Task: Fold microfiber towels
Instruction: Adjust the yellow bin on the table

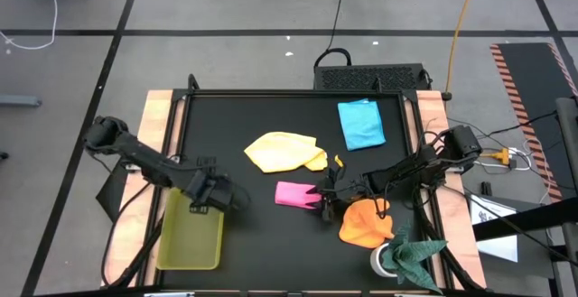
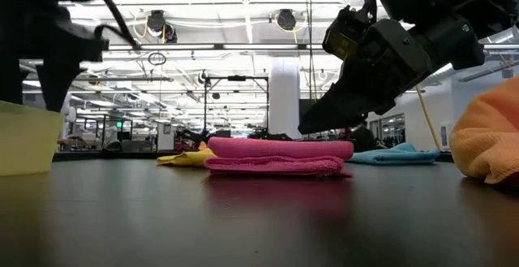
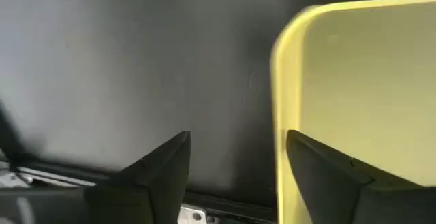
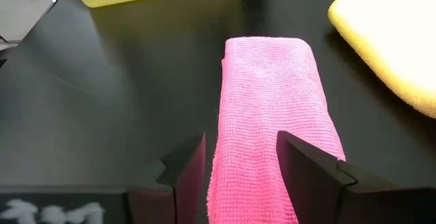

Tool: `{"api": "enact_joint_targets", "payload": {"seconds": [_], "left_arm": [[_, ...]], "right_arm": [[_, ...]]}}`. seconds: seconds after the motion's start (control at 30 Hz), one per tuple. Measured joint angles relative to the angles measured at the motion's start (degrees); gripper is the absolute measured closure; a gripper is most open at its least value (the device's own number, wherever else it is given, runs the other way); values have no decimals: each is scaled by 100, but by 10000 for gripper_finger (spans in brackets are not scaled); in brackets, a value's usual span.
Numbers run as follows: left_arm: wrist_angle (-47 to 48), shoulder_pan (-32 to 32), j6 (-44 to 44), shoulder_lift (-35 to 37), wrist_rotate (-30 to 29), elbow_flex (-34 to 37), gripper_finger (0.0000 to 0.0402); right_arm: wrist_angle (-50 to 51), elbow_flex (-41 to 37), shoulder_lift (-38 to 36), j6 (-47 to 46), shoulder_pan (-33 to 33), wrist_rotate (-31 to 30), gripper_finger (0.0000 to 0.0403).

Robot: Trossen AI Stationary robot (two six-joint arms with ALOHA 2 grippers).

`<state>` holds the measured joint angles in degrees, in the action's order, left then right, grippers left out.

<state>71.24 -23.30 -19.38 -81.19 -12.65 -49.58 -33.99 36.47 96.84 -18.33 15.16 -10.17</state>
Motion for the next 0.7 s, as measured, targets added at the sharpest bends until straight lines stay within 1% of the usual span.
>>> {"api": "enact_joint_targets", "payload": {"seconds": [0.07, 0.17, 0.23, 0.37, 0.4, 0.53, 0.6, 0.7], "left_arm": [[-258, 135, 182, 0, 175, 115, 191], [-593, 264, 380, 0, 455, 177, 245], [-743, 326, 416, 0, 655, 177, 289], [-1128, 443, 409, 0, 858, 169, 380], [-1205, 478, 397, 4, 922, 163, 388], [-1608, 637, 303, 2, 1027, 106, 386], [-1829, 744, 266, 0, 1035, 50, 393], [-2129, 895, 208, 0, 1041, 0, 395]], "right_arm": [[7, 0, 0, 0, 0, 0, 229], [10, 0, 0, 0, 0, 0, 229], [13, 0, 0, 0, 0, 0, 229], [13, 0, 0, -1, 0, 0, 229], [11, 0, 0, 0, 0, 0, 229], [13, 0, 0, 0, 0, 2, 229], [9, 0, 0, 2, 0, 6, 229], [49, 0, -58, 13, 0, 211, 229]]}}
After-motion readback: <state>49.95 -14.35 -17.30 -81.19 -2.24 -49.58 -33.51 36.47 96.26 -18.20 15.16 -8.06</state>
